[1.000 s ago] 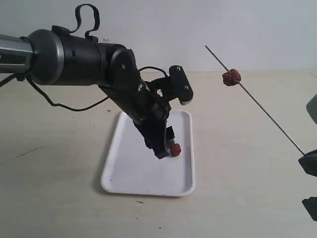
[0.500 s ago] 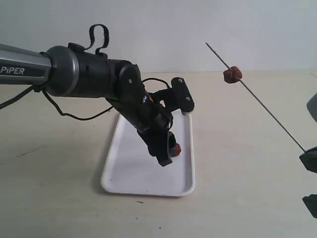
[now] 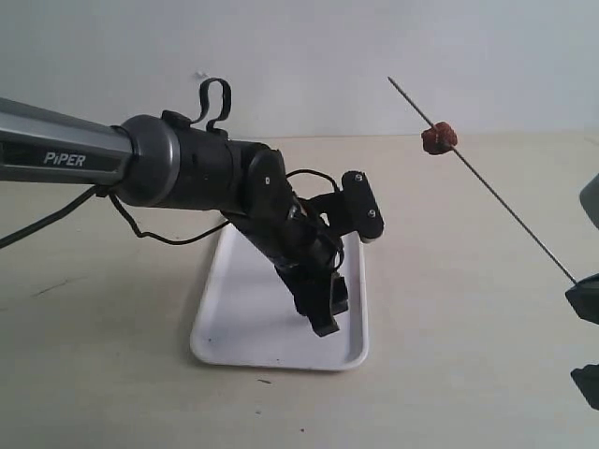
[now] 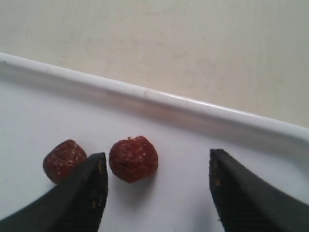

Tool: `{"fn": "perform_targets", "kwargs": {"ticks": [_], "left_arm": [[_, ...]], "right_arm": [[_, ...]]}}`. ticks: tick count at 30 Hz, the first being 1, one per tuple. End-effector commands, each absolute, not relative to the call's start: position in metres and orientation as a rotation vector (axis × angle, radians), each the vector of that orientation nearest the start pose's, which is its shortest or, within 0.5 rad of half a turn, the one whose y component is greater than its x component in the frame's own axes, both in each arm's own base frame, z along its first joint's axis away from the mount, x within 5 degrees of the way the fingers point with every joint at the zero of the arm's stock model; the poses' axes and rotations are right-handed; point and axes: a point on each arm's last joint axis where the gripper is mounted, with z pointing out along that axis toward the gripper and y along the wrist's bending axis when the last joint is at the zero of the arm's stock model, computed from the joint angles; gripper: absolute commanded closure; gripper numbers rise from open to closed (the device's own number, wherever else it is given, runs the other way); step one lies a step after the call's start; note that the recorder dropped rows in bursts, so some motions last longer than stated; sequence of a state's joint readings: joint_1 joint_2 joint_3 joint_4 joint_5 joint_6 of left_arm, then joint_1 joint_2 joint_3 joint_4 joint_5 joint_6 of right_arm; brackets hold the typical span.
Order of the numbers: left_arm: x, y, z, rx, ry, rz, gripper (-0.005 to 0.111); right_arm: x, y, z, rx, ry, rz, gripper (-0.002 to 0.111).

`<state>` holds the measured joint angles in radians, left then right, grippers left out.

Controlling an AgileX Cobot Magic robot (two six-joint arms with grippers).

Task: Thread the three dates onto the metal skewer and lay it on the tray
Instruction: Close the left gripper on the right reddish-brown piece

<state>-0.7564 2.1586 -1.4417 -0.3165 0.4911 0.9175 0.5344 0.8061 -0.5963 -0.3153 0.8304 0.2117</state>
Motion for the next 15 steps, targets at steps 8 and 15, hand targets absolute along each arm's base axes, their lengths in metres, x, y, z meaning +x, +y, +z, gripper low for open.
{"fn": "perform_targets", "kwargs": {"ticks": [8,15], "left_arm": [[0.3178,-0.3186,0.1287,1.705,1.989,-0.227,0.053],[0.3143,-0.3168,0.1203,1.752,2.029,-0.242,0.053]], "right_arm": [[0.1296,0.0522,0.2776,-0.562,2.372,-0.058,0.108],[0.1296,0.0522,0.2776,-0.562,2.372,-0.058,0.108]]}}
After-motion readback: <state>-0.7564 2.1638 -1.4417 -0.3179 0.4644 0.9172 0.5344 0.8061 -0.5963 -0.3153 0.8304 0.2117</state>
